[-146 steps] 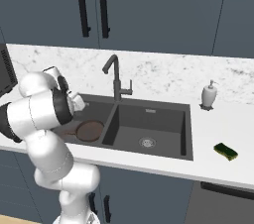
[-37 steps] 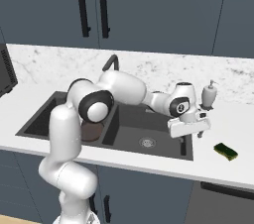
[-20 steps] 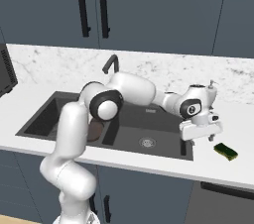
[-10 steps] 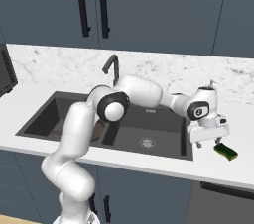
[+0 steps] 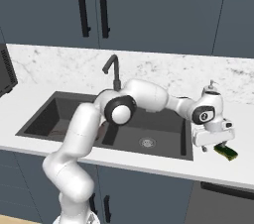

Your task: Pick the pan and sponge and place them into the sink. Then turn on the water.

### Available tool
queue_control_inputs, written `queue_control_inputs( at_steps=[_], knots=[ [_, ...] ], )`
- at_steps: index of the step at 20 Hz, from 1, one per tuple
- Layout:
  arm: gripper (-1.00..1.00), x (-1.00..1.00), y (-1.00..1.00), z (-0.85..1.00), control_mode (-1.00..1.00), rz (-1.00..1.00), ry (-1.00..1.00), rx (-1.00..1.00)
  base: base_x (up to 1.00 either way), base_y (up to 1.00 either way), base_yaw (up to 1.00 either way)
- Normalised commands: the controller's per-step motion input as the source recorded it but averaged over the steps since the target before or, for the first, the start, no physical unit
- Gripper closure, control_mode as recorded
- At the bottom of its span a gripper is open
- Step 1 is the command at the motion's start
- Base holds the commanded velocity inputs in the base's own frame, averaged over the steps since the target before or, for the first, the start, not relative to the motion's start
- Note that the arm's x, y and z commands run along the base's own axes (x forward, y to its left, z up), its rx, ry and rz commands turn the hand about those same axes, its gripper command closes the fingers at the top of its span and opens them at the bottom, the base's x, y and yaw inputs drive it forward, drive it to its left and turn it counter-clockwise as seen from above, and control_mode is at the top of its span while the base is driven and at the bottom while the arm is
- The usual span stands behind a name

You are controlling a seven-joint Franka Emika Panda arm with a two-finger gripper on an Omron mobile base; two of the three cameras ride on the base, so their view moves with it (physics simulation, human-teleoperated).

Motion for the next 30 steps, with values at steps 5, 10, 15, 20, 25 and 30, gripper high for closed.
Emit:
queue_control_inputs(
  at_steps=[5,10,15,20,25,30],
  knots=[
    [-1.00,0.00,-0.30,-0.03,-1.00,0.00,0.00,0.00,0.00,0.00,0.00],
    [-1.00,0.01,-0.27,0.00,-1.00,0.03,0.00,0.02,0.00,0.00,0.00],
    [-1.00,0.04,-0.27,-0.01,-1.00,0.05,0.00,0.03,0.00,0.00,0.00],
    [-1.00,0.13,-0.25,-0.17,-1.00,0.05,0.00,0.05,0.00,0.00,0.00],
    [-1.00,0.18,-0.19,-0.26,-1.00,0.07,0.00,0.10,0.00,0.00,0.00],
    [-1.00,0.05,-0.14,-0.29,-1.00,0.08,-0.01,0.12,0.00,0.00,0.00]
  ],
)
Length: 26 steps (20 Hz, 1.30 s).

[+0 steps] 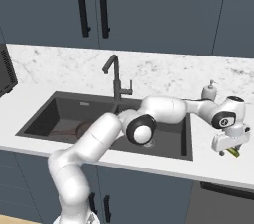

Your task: Pick the pan and sponge and place them into the sink. Then turn on the water.

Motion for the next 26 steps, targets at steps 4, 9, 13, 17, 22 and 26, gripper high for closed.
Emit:
queue_control_inputs(
  at_steps=[4,9,13,17,22,26],
  knots=[
    [1.00,-0.03,0.01,-0.43,-1.00,0.08,-0.02,0.12,0.00,0.00,0.00],
    [1.00,-0.50,0.76,-0.27,-1.00,0.02,-0.09,0.03,0.00,0.00,0.00],
    [1.00,-1.00,1.00,-0.39,-1.00,-0.09,-0.21,0.00,0.00,0.00,0.00],
    [1.00,-1.00,1.00,-0.20,-1.00,-0.21,-0.23,0.00,0.00,0.00,0.00],
    [1.00,-0.99,1.00,0.00,-1.00,-0.21,-0.38,0.00,0.00,0.00,0.00],
    [1.00,-0.71,1.00,0.14,-1.00,-0.17,-0.43,0.00,0.00,0.00,0.00]
  ],
)
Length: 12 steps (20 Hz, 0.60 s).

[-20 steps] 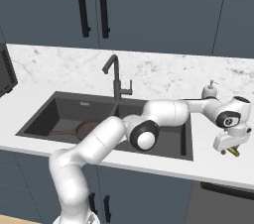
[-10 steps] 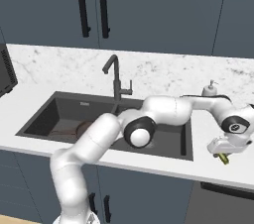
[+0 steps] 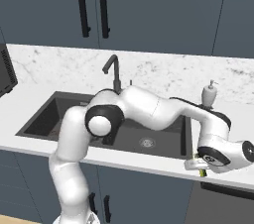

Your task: Pick the pan and sponge and place them into the sink. Then turn on the water.

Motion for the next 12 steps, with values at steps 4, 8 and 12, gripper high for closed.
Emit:
queue_control_inputs(
  at_steps=[4,8,12],
  knots=[
    [1.00,-0.25,1.00,0.27,-1.00,-0.05,-0.30,-0.02,0.00,0.00,0.00],
    [1.00,0.24,1.00,0.83,-1.00,0.05,-0.02,-0.07,0.00,0.00,0.00],
    [1.00,0.66,1.00,0.99,-1.00,0.19,0.21,-0.20,0.00,0.00,0.00]
  ],
)
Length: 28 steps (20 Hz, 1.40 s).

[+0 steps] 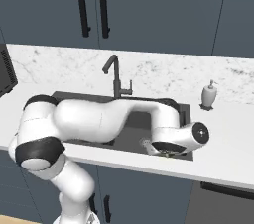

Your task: Pick the pan and sponge and place them into the sink. Then turn on the water.

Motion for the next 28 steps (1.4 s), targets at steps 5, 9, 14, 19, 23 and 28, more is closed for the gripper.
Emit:
queue_control_inputs(
  at_steps=[5,9,14,19,23,28],
  knots=[
    [1.00,0.37,1.00,0.34,-1.00,0.15,0.26,-0.32,0.00,0.00,0.00],
    [1.00,0.00,0.83,-0.07,-1.00,0.00,0.06,-0.16,0.00,0.00,0.00],
    [1.00,0.15,0.73,-0.06,-1.00,-0.02,0.01,-0.02,0.00,0.00,0.00],
    [1.00,0.38,0.71,0.00,-1.00,0.00,0.18,0.00,0.00,0.00,0.00],
    [1.00,0.26,0.76,0.00,-1.00,0.01,0.16,0.00,0.00,0.00,0.00],
    [1.00,0.23,0.86,0.00,-1.00,0.03,0.17,0.00,0.00,0.00,0.00]
  ],
)
